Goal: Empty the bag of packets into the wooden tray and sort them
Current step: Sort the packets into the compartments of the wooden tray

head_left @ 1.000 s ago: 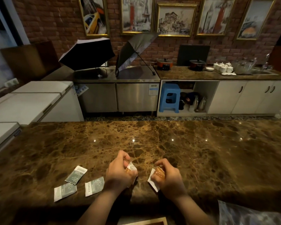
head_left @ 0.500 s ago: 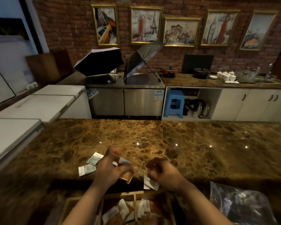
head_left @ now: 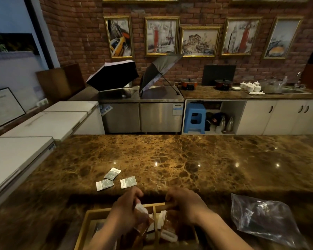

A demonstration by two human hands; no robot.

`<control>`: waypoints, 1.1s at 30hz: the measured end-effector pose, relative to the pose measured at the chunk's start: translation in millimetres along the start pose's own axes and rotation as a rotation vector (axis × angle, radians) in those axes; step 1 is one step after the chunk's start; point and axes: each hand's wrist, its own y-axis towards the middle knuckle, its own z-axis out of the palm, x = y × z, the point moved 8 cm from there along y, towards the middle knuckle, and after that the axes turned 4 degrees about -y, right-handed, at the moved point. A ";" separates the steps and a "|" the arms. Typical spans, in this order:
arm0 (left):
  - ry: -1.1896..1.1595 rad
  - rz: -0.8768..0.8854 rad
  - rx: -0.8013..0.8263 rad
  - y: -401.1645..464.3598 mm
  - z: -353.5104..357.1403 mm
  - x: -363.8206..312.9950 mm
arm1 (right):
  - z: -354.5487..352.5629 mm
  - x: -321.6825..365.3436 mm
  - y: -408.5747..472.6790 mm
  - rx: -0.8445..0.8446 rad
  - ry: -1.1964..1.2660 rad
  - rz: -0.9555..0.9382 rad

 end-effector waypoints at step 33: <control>0.269 -0.058 -0.250 59.2 -121.2 123.6 | 34.1 93.2 120.0 0.067 -0.080 -0.045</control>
